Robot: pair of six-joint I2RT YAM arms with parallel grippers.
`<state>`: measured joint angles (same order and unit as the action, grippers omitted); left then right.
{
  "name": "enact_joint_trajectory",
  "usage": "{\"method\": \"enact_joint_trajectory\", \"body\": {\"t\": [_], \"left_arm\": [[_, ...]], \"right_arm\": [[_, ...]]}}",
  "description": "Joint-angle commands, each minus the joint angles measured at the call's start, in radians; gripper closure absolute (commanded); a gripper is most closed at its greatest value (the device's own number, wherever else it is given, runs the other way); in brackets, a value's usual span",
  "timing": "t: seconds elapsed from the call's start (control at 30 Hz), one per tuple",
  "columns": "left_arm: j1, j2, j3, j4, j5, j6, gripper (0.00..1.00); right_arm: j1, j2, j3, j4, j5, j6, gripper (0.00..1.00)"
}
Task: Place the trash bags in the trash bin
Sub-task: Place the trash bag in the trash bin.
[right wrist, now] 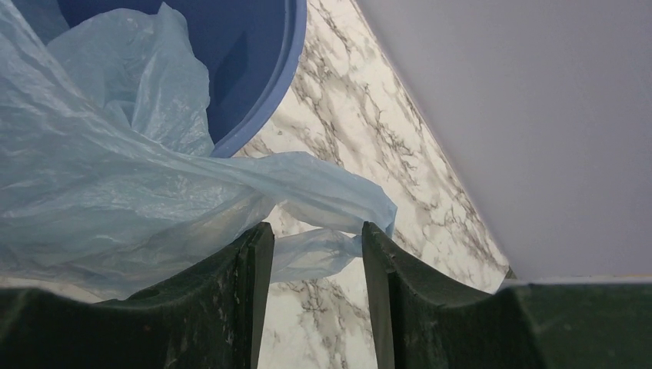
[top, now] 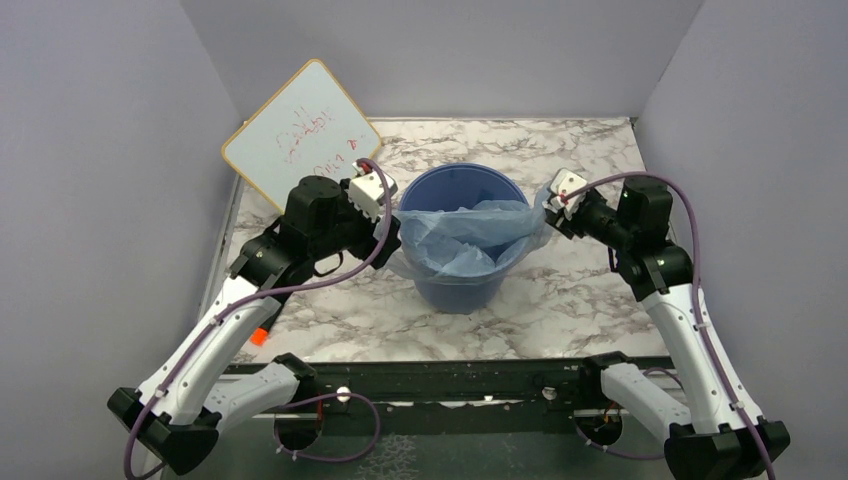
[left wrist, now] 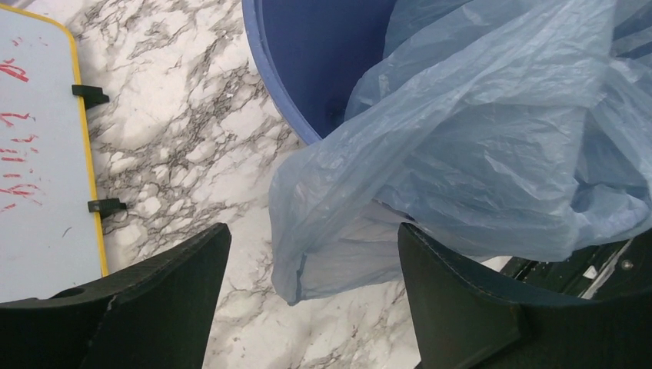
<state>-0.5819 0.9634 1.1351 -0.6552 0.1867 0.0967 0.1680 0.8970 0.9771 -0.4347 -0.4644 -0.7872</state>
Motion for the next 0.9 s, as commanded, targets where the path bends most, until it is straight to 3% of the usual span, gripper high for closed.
{"method": "enact_joint_trajectory", "body": {"t": [0.0, 0.13, 0.3, 0.5, 0.73, 0.87], "left_arm": [[0.003, 0.049, 0.054, -0.028, 0.012, 0.03, 0.26], [0.004, 0.042, 0.071, -0.031, -0.02, 0.018, 0.47], [0.004, 0.03, 0.06, -0.021, -0.017, 0.017, 0.57], [0.004, 0.065, 0.065, -0.015, 0.053, 0.018, 0.77], [0.004, 0.111, 0.075, -0.024, 0.092, 0.007, 0.84], [0.004, 0.096, 0.065, -0.022, 0.065, 0.011, 0.93]], "right_arm": [[-0.005, 0.027, 0.038, -0.015, -0.007, -0.092, 0.5], [-0.005, 0.024, 0.041, -0.004, 0.111, -0.11, 0.49], [-0.005, 0.045, 0.063, -0.027, 0.149, -0.197, 0.51], [-0.005, 0.157, 0.182, -0.124, -0.027, -0.229, 0.58], [-0.005, 0.288, 0.333, -0.418, -0.172, -0.282, 0.62], [-0.005, 0.272, 0.309, -0.4, -0.166, -0.27, 0.7]]}}
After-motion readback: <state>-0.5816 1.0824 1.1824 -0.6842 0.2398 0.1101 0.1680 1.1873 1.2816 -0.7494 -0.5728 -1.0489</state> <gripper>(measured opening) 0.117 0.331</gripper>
